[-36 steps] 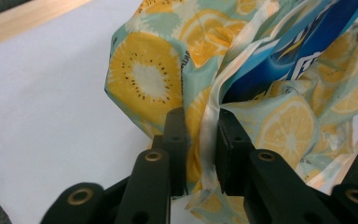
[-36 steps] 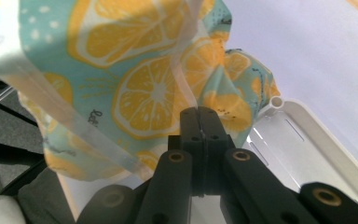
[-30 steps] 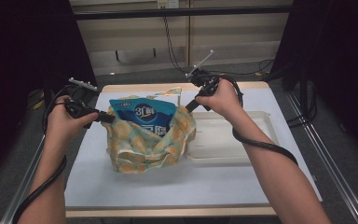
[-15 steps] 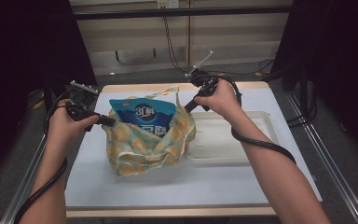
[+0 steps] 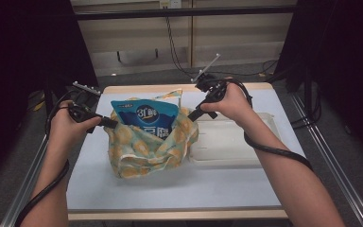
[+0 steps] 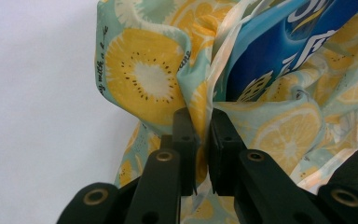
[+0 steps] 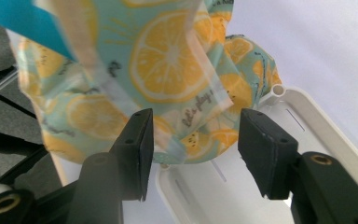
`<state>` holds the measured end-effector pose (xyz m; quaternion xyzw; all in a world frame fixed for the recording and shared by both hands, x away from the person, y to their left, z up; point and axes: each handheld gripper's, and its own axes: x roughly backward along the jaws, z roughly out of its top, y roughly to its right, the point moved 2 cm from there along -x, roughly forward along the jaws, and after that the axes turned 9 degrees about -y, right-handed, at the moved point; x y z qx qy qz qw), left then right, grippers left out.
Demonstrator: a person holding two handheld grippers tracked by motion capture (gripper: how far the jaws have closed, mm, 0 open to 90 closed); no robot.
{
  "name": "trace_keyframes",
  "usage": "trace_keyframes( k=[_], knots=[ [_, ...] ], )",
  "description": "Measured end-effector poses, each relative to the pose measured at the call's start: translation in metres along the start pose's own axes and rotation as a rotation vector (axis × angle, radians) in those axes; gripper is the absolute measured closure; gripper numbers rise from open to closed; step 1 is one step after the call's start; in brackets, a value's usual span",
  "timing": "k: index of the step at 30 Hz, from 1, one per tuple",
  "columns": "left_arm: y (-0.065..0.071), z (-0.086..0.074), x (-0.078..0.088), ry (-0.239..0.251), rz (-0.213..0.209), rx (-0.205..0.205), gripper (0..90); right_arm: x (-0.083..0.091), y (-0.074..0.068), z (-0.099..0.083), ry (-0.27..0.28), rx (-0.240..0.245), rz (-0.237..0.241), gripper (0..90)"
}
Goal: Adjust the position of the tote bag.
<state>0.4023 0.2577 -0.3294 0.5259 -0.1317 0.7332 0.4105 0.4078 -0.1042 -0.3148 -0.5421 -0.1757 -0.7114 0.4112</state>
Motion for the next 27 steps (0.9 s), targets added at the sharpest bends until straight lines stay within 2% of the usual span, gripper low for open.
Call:
trace_keyframes(
  k=[3,6,8,9,11,12,14,16,17,18,21,27],
  knots=[
    [0.0,-0.001,-0.001,0.016,-0.005,0.021,83.0,-0.009,0.003,0.001,-0.01,-0.014,0.007,48.4],
    [-0.004,-0.003,-0.001,0.0,-0.004,0.005,83.0,-0.017,0.008,0.004,-0.021,-0.022,0.009,52.8],
    [-0.005,-0.004,-0.001,0.002,-0.01,0.011,83.2,-0.022,0.01,0.006,-0.007,-0.029,0.014,61.0],
    [-0.005,-0.005,-0.002,0.014,-0.011,0.032,83.3,-0.024,0.012,0.007,-0.005,-0.031,0.014,62.7],
    [-0.007,-0.007,-0.002,0.002,-0.014,0.017,83.3,-0.027,0.013,0.01,0.007,-0.035,0.022,72.4],
    [-0.006,-0.008,-0.003,0.014,-0.016,0.034,83.4,-0.028,0.013,0.011,0.009,-0.033,0.028,74.4],
    [-0.008,-0.011,-0.003,0.007,-0.018,0.025,83.4,-0.03,0.013,0.014,0.017,-0.029,0.031,82.8],
    [-0.007,-0.014,-0.006,0.027,-0.024,0.04,83.4,-0.032,0.012,0.016,0.014,-0.022,0.037,88.2],
    [-0.007,-0.015,-0.006,0.018,-0.022,0.022,83.4,-0.034,0.012,0.018,0.017,-0.014,0.032,89.7],
    [-0.005,-0.017,-0.007,0.033,-0.029,0.035,83.4,-0.035,0.013,0.019,0.013,-0.018,0.024,90.0],
    [-0.005,-0.02,-0.008,0.056,-0.031,0.032,83.5,-0.036,0.013,0.021,0.015,-0.05,0.024,90.0],
    [-0.001,-0.023,-0.015,0.069,-0.03,0.025,83.1,-0.041,0.015,0.022,0.006,-0.06,0.01,90.0]
  ],
)
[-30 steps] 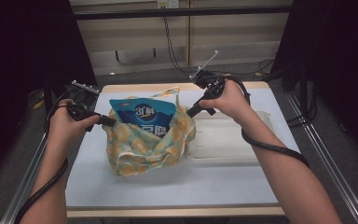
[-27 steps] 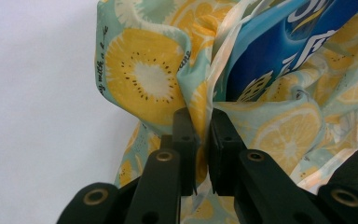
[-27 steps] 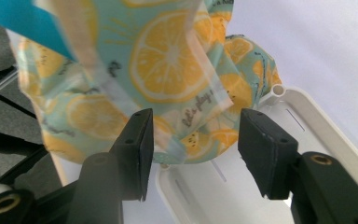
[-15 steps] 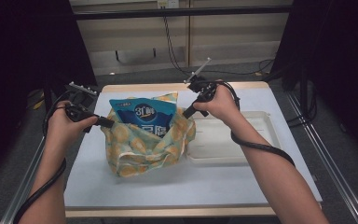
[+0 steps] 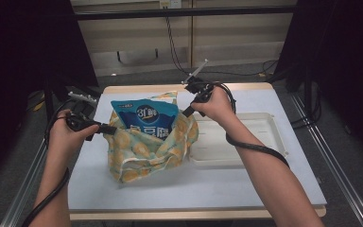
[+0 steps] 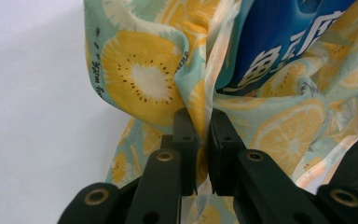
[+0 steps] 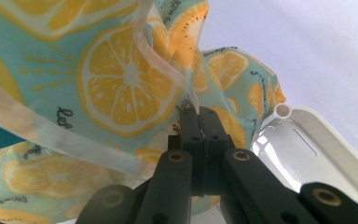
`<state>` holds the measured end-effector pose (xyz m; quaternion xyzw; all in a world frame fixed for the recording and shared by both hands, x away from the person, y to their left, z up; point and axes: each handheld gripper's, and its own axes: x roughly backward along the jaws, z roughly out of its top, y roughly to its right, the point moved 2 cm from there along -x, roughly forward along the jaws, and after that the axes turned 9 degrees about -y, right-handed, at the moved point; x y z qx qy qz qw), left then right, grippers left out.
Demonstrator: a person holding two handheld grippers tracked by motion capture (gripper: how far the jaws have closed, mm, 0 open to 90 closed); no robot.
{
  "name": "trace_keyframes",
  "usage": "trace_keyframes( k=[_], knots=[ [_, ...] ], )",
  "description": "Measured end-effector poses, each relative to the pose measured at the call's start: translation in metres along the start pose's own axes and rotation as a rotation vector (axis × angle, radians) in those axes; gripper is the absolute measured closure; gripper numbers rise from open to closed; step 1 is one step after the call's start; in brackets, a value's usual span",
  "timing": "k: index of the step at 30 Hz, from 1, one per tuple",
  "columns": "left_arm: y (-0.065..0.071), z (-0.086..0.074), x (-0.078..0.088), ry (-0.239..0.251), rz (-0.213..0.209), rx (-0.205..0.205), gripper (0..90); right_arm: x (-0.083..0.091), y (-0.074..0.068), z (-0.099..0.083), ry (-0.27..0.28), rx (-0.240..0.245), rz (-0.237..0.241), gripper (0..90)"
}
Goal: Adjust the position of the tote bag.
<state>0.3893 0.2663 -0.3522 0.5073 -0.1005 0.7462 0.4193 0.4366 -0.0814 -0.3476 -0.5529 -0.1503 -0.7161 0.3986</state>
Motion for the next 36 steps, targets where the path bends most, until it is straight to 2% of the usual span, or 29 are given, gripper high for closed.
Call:
trace_keyframes(
  k=[8,14,16,21,26,31,36],
  knots=[
    [0.003,-0.008,-0.006,0.032,0.025,0.005,83.1,-0.004,0.003,0.0,0.01,-0.018,0.006,90.0],
    [0.008,-0.012,-0.009,0.012,0.059,0.01,83.1,-0.006,0.004,-0.002,-0.003,-0.014,0.008,90.0],
    [0.01,-0.013,-0.011,0.003,0.056,-0.003,83.1,-0.006,0.004,-0.003,0.0,-0.015,0.006,90.0],
    [0.016,-0.015,-0.014,0.01,0.061,-0.003,83.2,-0.01,0.007,-0.004,-0.007,-0.025,0.004,90.0],
    [0.013,-0.018,-0.016,0.008,0.05,0.011,83.3,-0.017,0.011,-0.005,0.0,-0.041,0.01,90.0],
    [0.01,-0.02,-0.021,-0.011,0.05,0.009,83.5,-0.025,0.012,-0.008,-0.01,-0.031,0.015,90.0],
    [0.009,-0.02,-0.024,0.004,0.047,0.014,83.6,-0.031,0.013,-0.012,0.0,-0.051,0.036,90.0]
  ],
)
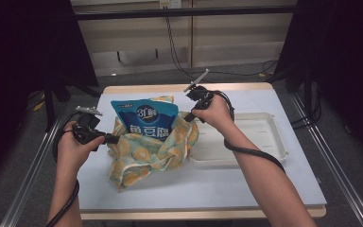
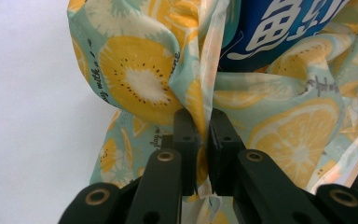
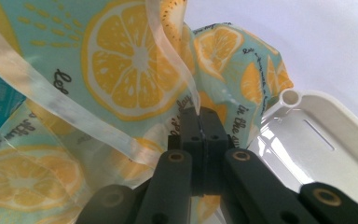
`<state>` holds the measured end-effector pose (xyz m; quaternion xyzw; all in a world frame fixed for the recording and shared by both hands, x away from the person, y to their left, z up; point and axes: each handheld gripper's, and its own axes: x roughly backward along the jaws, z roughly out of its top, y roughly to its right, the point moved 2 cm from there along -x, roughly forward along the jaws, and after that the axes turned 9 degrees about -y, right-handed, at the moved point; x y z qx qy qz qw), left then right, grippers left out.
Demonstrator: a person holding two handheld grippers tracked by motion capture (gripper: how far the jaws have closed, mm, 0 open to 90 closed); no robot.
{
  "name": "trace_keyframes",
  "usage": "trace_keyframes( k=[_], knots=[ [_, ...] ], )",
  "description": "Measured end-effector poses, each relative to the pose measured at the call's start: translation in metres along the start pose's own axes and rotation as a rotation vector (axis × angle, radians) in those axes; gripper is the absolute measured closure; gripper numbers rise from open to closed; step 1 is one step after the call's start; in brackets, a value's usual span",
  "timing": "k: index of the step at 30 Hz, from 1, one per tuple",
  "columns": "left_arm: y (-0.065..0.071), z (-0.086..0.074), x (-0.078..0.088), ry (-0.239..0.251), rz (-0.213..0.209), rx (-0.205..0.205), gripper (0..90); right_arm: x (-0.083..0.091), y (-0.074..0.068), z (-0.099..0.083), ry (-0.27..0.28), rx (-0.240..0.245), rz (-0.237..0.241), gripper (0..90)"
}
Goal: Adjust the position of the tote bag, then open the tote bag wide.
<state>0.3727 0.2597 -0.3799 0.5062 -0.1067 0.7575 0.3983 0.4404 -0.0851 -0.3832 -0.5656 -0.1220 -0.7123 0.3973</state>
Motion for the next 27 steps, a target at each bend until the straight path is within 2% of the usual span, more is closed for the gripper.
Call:
trace_keyframes(
  k=[9,16,19,21,23,25,27],
  knots=[
    [-0.001,-0.002,-0.001,0.005,0.001,0.008,83.4,-0.007,0.001,-0.001,-0.009,0.006,-0.007,90.0],
    [-0.002,-0.005,-0.001,-0.005,-0.009,0.006,83.5,-0.016,-0.002,0.003,-0.014,0.012,0.012,89.7],
    [-0.003,-0.005,-0.002,0.003,-0.01,0.017,83.5,-0.016,-0.002,0.003,-0.009,0.013,0.011,84.4],
    [-0.004,-0.006,-0.001,0.001,-0.009,0.016,83.5,-0.014,-0.002,0.003,-0.015,0.004,0.013,77.6],
    [-0.004,-0.007,-0.001,-0.001,-0.009,0.017,83.5,-0.012,0.0,0.001,-0.012,0.013,0.01,75.8],
    [-0.004,-0.007,-0.001,0.002,-0.009,0.025,83.5,-0.009,0.0,-0.001,-0.009,-0.002,0.008,70.2],
    [-0.004,-0.008,-0.001,0.003,-0.011,0.022,83.5,-0.006,0.001,-0.002,-0.014,-0.006,0.004,68.3]
  ],
)
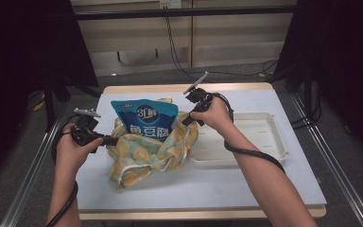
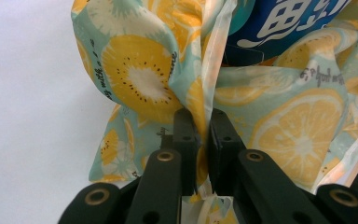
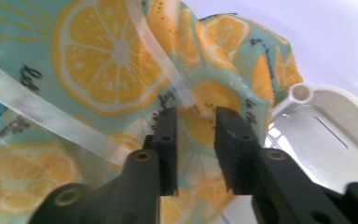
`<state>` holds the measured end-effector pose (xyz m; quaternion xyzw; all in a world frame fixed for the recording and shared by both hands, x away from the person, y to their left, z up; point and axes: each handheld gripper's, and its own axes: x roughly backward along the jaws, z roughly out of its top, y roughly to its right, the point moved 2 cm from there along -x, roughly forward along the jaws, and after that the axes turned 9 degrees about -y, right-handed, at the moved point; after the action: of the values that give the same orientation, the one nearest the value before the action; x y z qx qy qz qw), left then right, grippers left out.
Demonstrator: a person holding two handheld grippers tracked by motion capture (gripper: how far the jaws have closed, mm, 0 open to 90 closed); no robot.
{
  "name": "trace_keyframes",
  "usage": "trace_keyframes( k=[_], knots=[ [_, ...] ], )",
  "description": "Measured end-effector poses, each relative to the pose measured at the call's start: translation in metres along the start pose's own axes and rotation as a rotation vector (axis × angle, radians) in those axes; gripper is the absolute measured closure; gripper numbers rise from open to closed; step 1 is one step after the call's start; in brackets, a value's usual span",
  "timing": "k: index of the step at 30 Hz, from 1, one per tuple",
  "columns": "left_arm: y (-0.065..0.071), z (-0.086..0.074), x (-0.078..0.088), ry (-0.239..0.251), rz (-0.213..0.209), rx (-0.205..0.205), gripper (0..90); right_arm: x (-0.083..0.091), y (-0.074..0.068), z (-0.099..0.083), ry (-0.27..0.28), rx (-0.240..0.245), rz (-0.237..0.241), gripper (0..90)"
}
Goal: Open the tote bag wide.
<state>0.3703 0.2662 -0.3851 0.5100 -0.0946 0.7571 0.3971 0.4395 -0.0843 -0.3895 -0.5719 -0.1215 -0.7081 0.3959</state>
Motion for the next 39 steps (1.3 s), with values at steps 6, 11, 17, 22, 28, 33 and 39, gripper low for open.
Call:
trace_keyframes(
  k=[6,11,17,22,28,33,39],
  knots=[
    [0.0,-0.001,0.0,-0.004,0.002,-0.002,83.5,0.01,0.002,-0.006,0.021,-0.01,-0.021,59.2],
    [0.0,-0.001,0.0,0.003,0.001,0.003,83.5,0.007,0.007,-0.013,0.009,-0.02,-0.029,52.1],
    [-0.001,-0.002,0.0,-0.002,0.004,-0.001,83.5,-0.003,0.014,-0.017,-0.001,-0.036,-0.037,41.7],
    [-0.002,-0.002,-0.001,0.005,0.001,0.01,83.5,0.002,0.019,-0.019,0.016,-0.061,-0.038,35.8],
    [-0.001,-0.001,-0.002,0.008,-0.001,0.01,83.4,-0.005,0.021,-0.022,0.001,-0.04,-0.03,41.3],
    [-0.002,-0.001,-0.003,0.004,-0.003,0.012,83.4,-0.011,0.015,-0.018,-0.009,-0.029,0.009,61.7],
    [-0.003,-0.003,-0.002,-0.002,-0.007,0.008,83.3,-0.019,0.009,-0.009,-0.019,0.012,0.025,83.3]
  ],
)
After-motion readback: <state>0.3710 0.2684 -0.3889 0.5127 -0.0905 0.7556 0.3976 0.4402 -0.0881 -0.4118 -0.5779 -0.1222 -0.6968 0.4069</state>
